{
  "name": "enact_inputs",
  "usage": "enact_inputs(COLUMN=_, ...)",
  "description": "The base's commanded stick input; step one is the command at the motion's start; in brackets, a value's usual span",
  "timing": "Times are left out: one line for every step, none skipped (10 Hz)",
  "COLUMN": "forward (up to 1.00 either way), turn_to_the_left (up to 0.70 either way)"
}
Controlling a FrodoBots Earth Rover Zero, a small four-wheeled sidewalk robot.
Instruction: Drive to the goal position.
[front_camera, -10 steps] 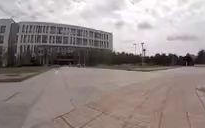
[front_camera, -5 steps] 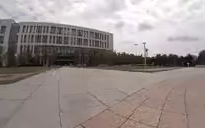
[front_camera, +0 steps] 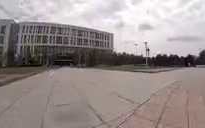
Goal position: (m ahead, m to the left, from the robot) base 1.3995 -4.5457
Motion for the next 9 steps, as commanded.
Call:
enact_inputs(forward=1.0, turn_to_the_left=0.28)
enact_inputs(forward=1.0, turn_to_the_left=0.08)
enact_inputs(forward=1.0, turn_to_the_left=0.03)
enact_inputs(forward=1.0, turn_to_the_left=0.03)
enact_inputs(forward=1.0, turn_to_the_left=0.03)
enact_inputs(forward=1.0, turn_to_the_left=0.03)
enact_inputs(forward=1.0, turn_to_the_left=0.03)
enact_inputs(forward=1.0, turn_to_the_left=0.03)
enact_inputs(forward=1.0, turn_to_the_left=0.12)
